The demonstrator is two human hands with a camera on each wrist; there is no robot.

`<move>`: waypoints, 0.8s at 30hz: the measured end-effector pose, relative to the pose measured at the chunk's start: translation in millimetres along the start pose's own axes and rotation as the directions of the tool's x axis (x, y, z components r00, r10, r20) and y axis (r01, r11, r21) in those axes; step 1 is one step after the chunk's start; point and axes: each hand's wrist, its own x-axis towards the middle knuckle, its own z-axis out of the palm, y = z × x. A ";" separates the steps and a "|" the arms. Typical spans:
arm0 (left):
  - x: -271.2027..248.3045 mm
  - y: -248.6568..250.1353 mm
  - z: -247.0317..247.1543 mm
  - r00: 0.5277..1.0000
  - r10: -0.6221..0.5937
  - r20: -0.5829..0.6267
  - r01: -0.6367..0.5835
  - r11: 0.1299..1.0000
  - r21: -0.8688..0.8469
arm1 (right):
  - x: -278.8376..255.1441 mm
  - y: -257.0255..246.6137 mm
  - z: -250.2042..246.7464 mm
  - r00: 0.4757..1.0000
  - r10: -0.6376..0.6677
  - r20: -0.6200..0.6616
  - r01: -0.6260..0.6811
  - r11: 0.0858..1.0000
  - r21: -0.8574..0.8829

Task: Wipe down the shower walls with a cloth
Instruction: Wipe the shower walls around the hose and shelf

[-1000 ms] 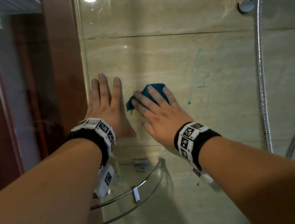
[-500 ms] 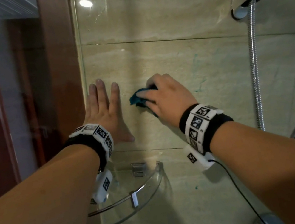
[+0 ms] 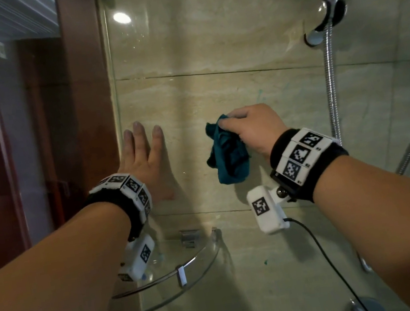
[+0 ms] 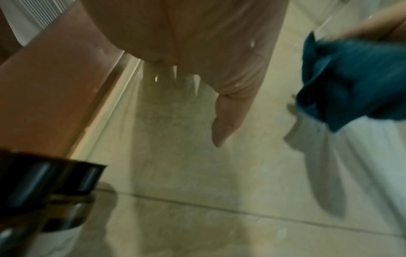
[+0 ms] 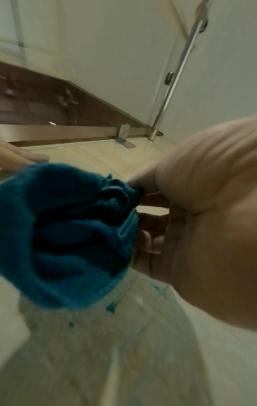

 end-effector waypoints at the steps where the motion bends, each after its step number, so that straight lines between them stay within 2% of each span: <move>1: -1.5 1.8 -7.2 0.999 -0.019 0.033 0.021 0.999 -0.048 | -2.1 -1.2 -1.2 1.000 0.024 0.005 -0.024 1.000 0.013; 2: -3.3 4.6 -14.7 0.999 -0.028 0.024 0.030 0.993 -0.115 | -4.2 -2.5 -2.0 0.999 0.043 0.013 -0.043 0.999 0.023; 5: -15.1 21.4 -37.7 0.973 -0.010 -0.231 -0.062 0.950 -0.305 | -13.1 -5.0 -1.7 0.994 0.105 0.027 -0.107 0.990 0.087; 6: -20.4 28.8 -43.8 0.968 -0.006 -0.252 -0.092 0.922 -0.375 | -16.3 -4.9 -1.3 0.992 0.121 0.024 -0.123 0.986 0.111; 7: -25.1 37.2 -48.8 0.977 0.011 -0.211 -0.111 0.877 -0.467 | -19.7 -4.2 -1.1 0.990 0.136 0.026 -0.138 0.982 0.126; 9: -32.6 51.5 -53.5 0.993 0.116 -0.021 -0.103 0.769 -0.631 | -26.3 -1.3 0.1 0.985 0.167 0.043 -0.171 0.975 0.143; 12: -32.7 61.5 -47.3 0.945 0.265 0.192 -0.059 0.715 -0.697 | -33.9 4.8 4.5 0.979 0.194 0.065 -0.204 0.950 0.235; 15: -30.9 67.5 -39.0 0.926 0.277 0.255 0.020 0.639 -0.769 | -42.0 7.8 3.7 0.982 0.179 0.054 -0.187 0.933 0.308; 18: -34.1 74.7 -34.0 0.901 0.304 0.309 0.099 0.549 -0.830 | -51.6 19.0 -6.7 0.996 0.079 -0.052 -0.069 0.982 0.175; 20: -35.9 79.3 -32.2 0.902 0.286 0.322 0.129 0.533 -0.836 | -62.2 29.9 -13.1 0.993 0.060 -0.105 -0.045 0.990 0.135; 24: -41.2 88.3 -26.8 0.906 0.245 0.345 0.182 0.509 -0.841 | -79.7 52.8 -17.8 0.984 0.091 -0.156 -0.060 0.979 0.194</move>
